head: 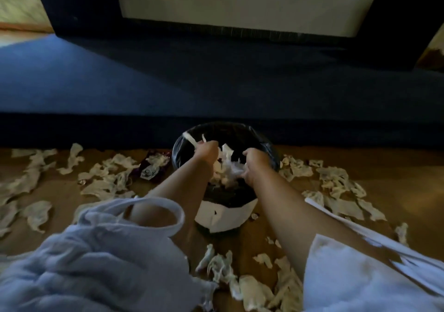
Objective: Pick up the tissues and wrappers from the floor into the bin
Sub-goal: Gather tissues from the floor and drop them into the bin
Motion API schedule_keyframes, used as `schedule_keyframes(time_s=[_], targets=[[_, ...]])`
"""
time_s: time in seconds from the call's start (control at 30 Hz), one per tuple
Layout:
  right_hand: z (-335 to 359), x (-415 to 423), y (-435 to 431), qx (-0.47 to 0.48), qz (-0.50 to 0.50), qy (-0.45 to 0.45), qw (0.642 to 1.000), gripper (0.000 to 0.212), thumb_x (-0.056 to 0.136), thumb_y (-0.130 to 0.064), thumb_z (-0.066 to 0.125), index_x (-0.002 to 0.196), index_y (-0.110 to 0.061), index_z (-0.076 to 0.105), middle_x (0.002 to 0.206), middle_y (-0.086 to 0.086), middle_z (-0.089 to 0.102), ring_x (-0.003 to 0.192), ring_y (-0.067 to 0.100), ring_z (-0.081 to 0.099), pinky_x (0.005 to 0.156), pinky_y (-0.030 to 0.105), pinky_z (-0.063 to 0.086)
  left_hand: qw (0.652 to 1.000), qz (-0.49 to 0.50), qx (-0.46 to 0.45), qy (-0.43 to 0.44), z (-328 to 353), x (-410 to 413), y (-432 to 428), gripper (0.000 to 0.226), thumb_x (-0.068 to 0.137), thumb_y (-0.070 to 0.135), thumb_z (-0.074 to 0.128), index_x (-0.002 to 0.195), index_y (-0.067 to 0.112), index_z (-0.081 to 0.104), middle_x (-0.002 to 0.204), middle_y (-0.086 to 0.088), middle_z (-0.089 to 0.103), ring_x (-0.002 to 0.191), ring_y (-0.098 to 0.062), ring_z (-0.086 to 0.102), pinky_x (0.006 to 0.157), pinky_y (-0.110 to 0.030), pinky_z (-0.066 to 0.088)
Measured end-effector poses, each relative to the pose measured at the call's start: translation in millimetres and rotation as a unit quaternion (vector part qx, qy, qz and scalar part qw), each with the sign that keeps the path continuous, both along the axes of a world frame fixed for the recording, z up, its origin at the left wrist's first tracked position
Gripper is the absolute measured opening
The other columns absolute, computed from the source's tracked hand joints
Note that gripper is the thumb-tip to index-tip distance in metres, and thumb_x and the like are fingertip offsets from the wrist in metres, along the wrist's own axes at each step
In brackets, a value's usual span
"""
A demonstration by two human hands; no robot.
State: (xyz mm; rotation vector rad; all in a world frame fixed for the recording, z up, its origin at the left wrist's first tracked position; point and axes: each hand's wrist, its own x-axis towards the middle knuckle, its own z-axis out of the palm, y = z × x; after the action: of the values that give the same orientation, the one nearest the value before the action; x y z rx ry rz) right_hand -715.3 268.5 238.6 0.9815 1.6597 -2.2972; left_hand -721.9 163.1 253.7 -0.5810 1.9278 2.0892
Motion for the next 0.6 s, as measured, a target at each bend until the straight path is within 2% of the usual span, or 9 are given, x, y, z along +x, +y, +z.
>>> schedule_keyframes(time_s=[0.07,0.1,0.13,0.17,0.23,0.4,0.47,0.53,0.6], targets=[[-2,3,1,0.017,0.02,0.017,1.0,0.035,0.095,-0.014,0.041,0.129,-0.006,0.045,0.137,0.019,0.042,0.126,0.039,0.042,0.09,0.049,0.047,0.999,-0.03,-0.018,0.015,4,8,-3,0.039,0.094,0.018,0.044,0.129,0.003,0.047,0.097,-0.011,0.056,0.078,-0.022,0.051,0.061,-0.03,0.042],[-3,7,1,0.033,0.024,0.037,0.998,0.035,0.096,-0.015,0.04,0.13,-0.008,0.046,0.141,0.016,0.039,0.129,0.038,0.038,0.087,0.048,0.047,0.999,-0.041,-0.032,0.011,4,13,-5,0.025,0.094,0.017,0.045,0.112,0.007,0.057,0.08,-0.005,0.051,0.066,-0.017,0.046,0.058,-0.028,0.04],[-6,13,0,0.051,0.026,0.058,0.997,0.03,0.097,-0.015,0.039,0.124,-0.011,0.05,0.139,0.013,0.041,0.128,0.036,0.039,0.086,0.046,0.047,0.998,-0.051,-0.046,0.012,3,20,-7,0.013,0.094,0.017,0.045,0.091,0.015,0.057,0.073,-0.001,0.046,0.062,-0.014,0.043,0.059,-0.029,0.04],[-7,22,-2,0.061,0.024,0.077,0.995,0.025,0.097,-0.015,0.037,0.114,-0.015,0.055,0.133,0.01,0.045,0.125,0.033,0.042,0.088,0.044,0.047,0.995,-0.059,-0.074,0.025,3,27,-10,0.019,0.094,0.016,0.046,0.076,0.02,0.05,0.071,0.001,0.045,0.062,-0.013,0.043,0.062,-0.029,0.042],[-4,46,-7,0.086,0.029,0.109,0.99,0.021,0.097,-0.015,0.036,0.098,-0.02,0.056,0.117,0.004,0.051,0.113,0.026,0.049,0.09,0.04,0.048,0.982,-0.102,-0.145,0.069,8,53,-17,0.031,0.094,0.014,0.047,0.066,0.025,0.042,0.069,0.0,0.046,0.062,-0.013,0.045,0.063,-0.028,0.042],[-22,139,-26,0.119,0.055,0.147,0.98,0.024,0.095,-0.013,0.04,0.088,-0.025,0.059,0.097,0.001,0.058,0.095,0.018,0.054,0.073,0.029,0.05,0.95,-0.231,-0.197,0.07,1,151,-52,0.019,0.094,0.014,0.048,0.077,0.022,0.047,0.076,-0.003,0.044,0.066,-0.011,0.043,0.056,-0.019,0.032],[-43,181,-34,0.145,0.073,0.125,0.979,0.022,0.094,-0.01,0.039,0.091,-0.019,0.06,0.093,0.003,0.058,0.089,0.019,0.055,0.067,0.026,0.047,0.94,-0.253,-0.228,0.042,-8,188,-62,0.009,0.094,0.015,0.05,0.086,0.02,0.049,0.079,-0.003,0.046,0.068,-0.011,0.046,0.053,-0.017,0.034],[-70,218,-44,0.132,0.09,0.088,0.983,0.022,0.093,-0.008,0.04,0.089,-0.016,0.06,0.09,0.005,0.058,0.079,0.016,0.054,0.064,0.026,0.045,0.919,-0.294,-0.257,0.043,-29,217,-72,0.015,0.094,0.01,0.049,0.08,0.018,0.047,0.077,-0.001,0.046,0.067,-0.01,0.046,0.054,-0.015,0.038],[-102,245,-50,0.122,0.118,0.044,0.985,0.025,0.094,-0.008,0.041,0.082,-0.019,0.059,0.087,0.005,0.059,0.074,0.015,0.054,0.063,0.027,0.045,0.904,-0.319,-0.283,0.041,-60,236,-83,0.008,0.093,0.01,0.05,0.086,0.015,0.052,0.084,0.0,0.048,0.074,-0.012,0.05,0.064,-0.018,0.044]])
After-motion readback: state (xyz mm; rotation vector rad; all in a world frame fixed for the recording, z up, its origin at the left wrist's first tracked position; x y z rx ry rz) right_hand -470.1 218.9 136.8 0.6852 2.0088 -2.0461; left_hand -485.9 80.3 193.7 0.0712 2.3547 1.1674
